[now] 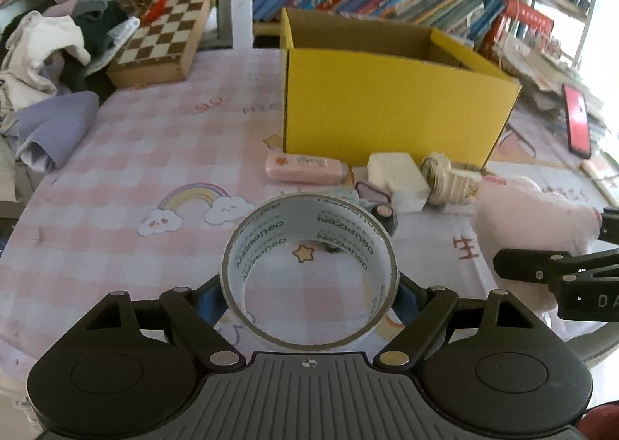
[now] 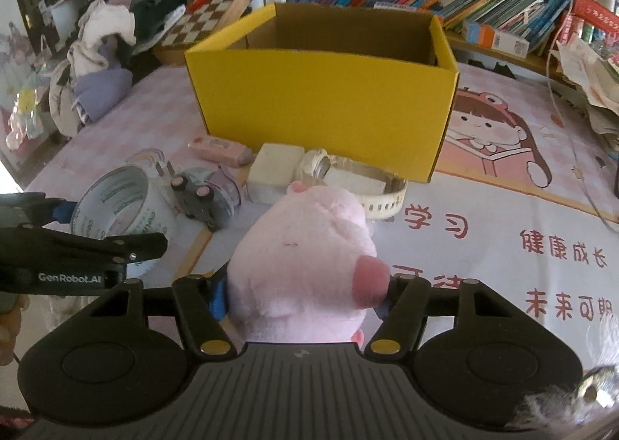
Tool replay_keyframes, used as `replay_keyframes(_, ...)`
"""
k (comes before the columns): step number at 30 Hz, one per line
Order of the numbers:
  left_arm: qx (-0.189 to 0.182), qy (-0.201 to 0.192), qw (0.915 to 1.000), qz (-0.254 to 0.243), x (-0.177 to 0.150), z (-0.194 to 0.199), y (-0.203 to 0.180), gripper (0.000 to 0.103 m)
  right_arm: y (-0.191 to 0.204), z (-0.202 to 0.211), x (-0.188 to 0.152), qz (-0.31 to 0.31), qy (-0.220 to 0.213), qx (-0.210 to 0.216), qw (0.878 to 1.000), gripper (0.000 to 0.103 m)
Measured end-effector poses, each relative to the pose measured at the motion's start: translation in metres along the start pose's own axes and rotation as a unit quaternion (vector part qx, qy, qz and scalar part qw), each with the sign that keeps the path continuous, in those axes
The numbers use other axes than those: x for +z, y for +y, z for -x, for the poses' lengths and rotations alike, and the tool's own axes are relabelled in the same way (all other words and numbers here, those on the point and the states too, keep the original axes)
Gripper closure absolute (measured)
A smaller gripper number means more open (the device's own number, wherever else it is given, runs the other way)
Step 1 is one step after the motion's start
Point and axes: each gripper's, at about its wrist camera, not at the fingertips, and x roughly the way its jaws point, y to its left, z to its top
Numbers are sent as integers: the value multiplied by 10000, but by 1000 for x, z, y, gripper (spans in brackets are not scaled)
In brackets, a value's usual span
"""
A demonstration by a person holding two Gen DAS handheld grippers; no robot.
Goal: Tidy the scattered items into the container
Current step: 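Carry the tape roll and pig into the yellow box and open both grippers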
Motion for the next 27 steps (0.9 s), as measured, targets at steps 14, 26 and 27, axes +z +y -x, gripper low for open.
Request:
replay_keyframes(14,-151,-856,9962,-99,24,41,2,18,8,45,15,181,-858,-124,9961,40)
replay_keyframes(26,-119,-1476,9876,-519,91,38,-19,18,-20,46,80,265,-1436,-95,9892,39)
replay_keyframes(27,-106,-1526,9866,-570,98,37,-21,18,-23,44,86,281,-1473,-76,9887,39)
